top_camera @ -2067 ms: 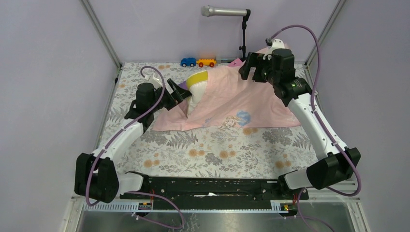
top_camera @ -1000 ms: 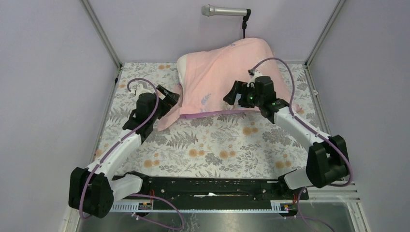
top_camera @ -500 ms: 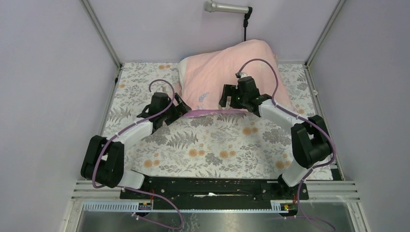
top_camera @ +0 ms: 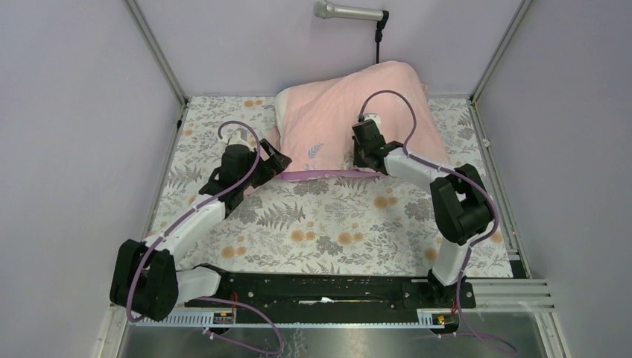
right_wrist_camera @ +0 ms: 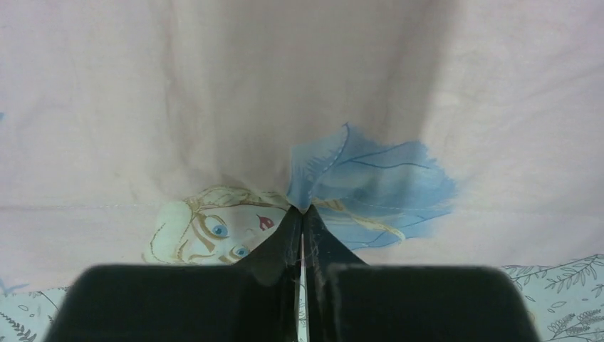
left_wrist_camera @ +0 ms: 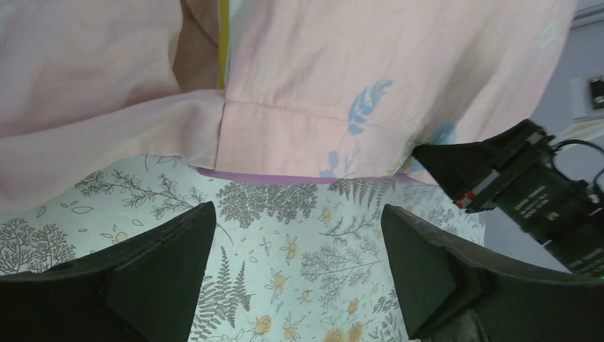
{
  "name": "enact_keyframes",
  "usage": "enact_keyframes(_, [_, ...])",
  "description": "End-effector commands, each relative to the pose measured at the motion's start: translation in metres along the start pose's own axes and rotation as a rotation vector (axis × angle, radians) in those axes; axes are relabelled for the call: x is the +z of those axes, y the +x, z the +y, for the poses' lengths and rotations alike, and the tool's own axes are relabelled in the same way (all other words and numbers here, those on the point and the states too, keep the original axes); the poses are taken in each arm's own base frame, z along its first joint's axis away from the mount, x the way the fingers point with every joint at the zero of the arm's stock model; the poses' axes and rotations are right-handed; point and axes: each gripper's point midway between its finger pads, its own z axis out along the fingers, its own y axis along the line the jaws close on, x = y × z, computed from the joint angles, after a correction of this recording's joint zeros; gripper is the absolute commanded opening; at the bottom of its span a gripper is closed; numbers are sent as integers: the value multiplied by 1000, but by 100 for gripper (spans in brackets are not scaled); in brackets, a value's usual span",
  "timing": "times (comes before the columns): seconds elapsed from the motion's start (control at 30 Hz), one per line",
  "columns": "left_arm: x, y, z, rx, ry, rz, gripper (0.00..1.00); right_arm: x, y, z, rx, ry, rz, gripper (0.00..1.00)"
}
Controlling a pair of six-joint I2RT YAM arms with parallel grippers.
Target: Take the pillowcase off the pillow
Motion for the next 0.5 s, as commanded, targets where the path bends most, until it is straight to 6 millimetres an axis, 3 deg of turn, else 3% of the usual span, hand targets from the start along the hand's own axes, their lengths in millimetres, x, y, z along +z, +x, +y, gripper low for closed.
enact_keyframes(0.0, [-18, -25, -12, 10, 46, -132, 93, -28, -17, -13, 13, 39, -88, 0])
enact_keyframes(0.13, [-37, -35, -13, -1, 66, -213, 93, -63, -8, -29, 58, 32, -147, 0])
enact_keyframes(0.23, [-49, -38, -15, -2, 86, -245, 92, -103, -11, -42, 108, 8, -244, 0])
enact_keyframes(0.47, [-59, -37, -19, -28, 125, -267, 90, -177, -10, -89, 188, 61, -451, 0])
